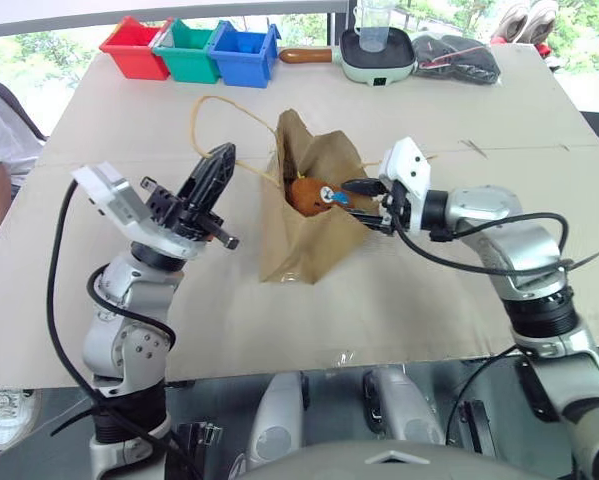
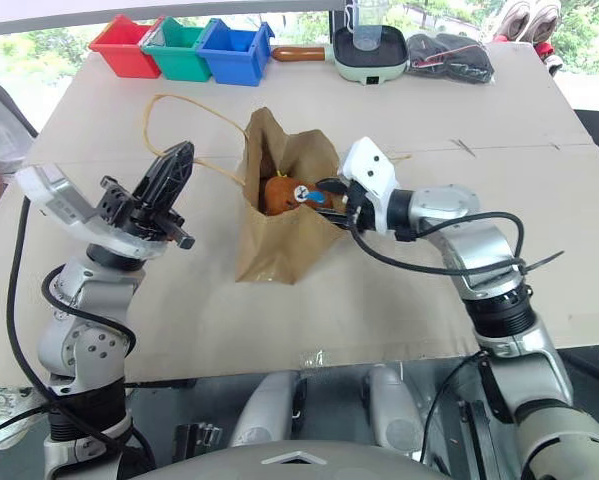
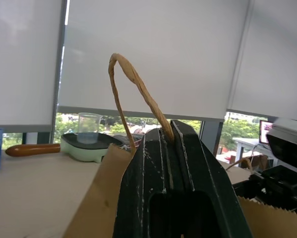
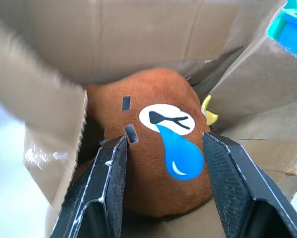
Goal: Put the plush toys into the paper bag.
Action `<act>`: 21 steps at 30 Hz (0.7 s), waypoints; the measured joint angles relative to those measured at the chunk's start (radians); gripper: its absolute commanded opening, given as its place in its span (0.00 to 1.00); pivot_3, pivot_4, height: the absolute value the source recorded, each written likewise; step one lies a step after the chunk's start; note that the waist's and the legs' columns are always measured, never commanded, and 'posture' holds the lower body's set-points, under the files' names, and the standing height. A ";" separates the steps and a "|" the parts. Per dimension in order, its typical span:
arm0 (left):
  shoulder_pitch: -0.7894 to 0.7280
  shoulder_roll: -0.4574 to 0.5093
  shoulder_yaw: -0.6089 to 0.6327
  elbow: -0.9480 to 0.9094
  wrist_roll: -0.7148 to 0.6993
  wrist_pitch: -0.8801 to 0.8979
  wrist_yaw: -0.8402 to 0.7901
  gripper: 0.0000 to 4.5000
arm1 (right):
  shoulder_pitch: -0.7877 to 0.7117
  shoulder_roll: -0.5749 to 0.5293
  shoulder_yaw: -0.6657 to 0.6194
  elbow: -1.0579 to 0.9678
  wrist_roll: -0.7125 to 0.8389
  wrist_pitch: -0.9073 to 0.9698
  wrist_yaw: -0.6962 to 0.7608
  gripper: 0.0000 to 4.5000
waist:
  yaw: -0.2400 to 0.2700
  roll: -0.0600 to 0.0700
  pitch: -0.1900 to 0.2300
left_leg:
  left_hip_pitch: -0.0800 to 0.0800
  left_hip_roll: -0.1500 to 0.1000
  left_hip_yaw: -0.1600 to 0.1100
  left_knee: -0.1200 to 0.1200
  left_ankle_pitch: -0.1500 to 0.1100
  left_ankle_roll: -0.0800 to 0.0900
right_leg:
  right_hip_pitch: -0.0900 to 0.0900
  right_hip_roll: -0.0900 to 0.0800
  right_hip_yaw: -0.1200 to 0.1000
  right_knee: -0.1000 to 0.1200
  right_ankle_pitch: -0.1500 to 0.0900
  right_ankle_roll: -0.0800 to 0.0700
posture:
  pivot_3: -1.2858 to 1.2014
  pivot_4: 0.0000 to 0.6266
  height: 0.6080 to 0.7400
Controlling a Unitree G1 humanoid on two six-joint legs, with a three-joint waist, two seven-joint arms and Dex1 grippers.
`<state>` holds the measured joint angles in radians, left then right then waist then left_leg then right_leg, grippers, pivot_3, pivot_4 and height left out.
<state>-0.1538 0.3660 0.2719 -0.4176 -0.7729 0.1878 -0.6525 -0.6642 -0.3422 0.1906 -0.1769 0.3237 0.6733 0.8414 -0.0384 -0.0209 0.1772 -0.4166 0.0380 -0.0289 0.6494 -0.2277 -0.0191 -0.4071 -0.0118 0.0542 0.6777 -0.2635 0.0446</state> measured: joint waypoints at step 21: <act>-0.020 0.021 -0.047 0.009 0.039 -0.029 -0.074 0.00 | -0.026 -0.090 -0.536 -0.251 0.582 0.509 -0.293 0.99 | 0.006 0.000 0.000 | -0.001 0.000 0.000 0.000 0.000 0.000 | 0.000 0.000 0.000 -0.001 0.000 0.000 | 0.52 0.24 1.00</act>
<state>-0.1742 0.3866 0.2251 -0.4086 -0.7339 0.1590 -0.7266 -0.6905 -0.4318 -0.3459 -0.4281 0.9059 1.1826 0.5487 -0.0328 -0.0209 0.1773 -0.4176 0.0377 -0.0287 0.6489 -0.2278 -0.0189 -0.4070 -0.0122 0.0540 0.6768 -0.2636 0.0446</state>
